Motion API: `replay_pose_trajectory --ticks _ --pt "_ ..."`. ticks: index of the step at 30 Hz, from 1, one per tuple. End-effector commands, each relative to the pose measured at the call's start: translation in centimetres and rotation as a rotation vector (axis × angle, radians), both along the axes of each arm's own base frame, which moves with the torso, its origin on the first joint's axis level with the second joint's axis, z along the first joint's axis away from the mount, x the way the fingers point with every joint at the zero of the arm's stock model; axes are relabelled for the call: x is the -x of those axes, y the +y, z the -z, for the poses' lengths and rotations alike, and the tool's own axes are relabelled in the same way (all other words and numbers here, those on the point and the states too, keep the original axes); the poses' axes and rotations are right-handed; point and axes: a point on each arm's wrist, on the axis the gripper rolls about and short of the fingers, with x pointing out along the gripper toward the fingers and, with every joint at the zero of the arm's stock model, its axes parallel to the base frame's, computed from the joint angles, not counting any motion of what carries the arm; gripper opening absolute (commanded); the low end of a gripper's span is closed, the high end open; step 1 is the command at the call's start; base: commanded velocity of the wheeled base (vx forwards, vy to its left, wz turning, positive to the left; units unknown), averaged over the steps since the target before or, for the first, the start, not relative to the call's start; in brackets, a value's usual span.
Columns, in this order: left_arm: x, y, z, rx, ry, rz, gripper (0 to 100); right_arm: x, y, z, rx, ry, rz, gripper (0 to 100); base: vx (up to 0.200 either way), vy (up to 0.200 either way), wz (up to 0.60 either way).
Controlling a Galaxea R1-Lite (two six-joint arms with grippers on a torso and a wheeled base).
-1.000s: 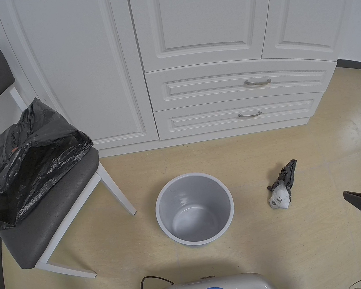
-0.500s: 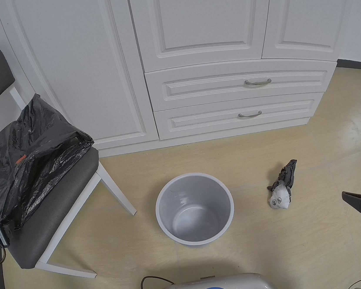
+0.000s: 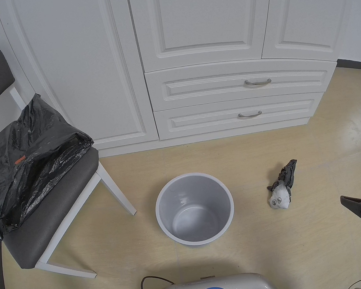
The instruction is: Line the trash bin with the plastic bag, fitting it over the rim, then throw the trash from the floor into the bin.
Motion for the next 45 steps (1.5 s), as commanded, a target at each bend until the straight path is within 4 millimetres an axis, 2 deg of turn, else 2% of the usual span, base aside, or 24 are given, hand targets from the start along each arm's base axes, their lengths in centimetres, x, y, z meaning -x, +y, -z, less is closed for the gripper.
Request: replay_pose_trajectory --ticks 1,11,19,20,32,41,42,44,45 --pt "-0.9 1.0 1.2 0.027 -0.001 -0.020 100 0.1 0.1 0.1 0.003 0.002 -0.015 100 0.000 0.000 0.00" --pt "-1.4 0.9 0.2 0.056 -0.137 -0.027 100 0.2 0.1 0.0 0.010 -0.008 -0.019 100 0.000 0.000 0.00" --pt "-0.9 -0.6 -1.3 0.044 -0.221 0.020 100 0.2 0.1 0.0 0.011 -0.009 -0.020 100 0.000 0.000 0.00" --pt "-0.9 -0.9 -1.5 0.046 -0.235 0.029 0 0.2 0.1 0.0 0.011 -0.009 -0.020 100 0.000 0.000 0.00" --pt "-0.1 -2.7 -2.5 0.025 -0.277 0.087 0 0.3 0.0 0.0 0.023 -0.015 -0.024 100 0.000 0.000 0.00" --pt "1.2 -5.0 -4.0 -0.007 -0.357 0.173 0 0.7 -0.1 -0.2 0.029 -0.038 -0.031 100 0.000 0.000 0.00" --pt "2.1 -6.5 -4.5 -0.017 -0.398 0.244 0 0.8 -0.2 -0.3 0.030 -0.046 -0.030 100 0.000 0.000 0.00" --pt "2.8 -8.3 -5.2 -0.021 -0.448 0.343 0 1.0 -0.3 -0.5 0.022 -0.063 -0.027 100 0.000 0.000 0.00" --pt "2.8 -8.3 -5.2 -0.021 -0.448 0.343 0 1.0 -0.3 -0.5 0.022 -0.063 -0.027 100 0.000 0.000 0.00"
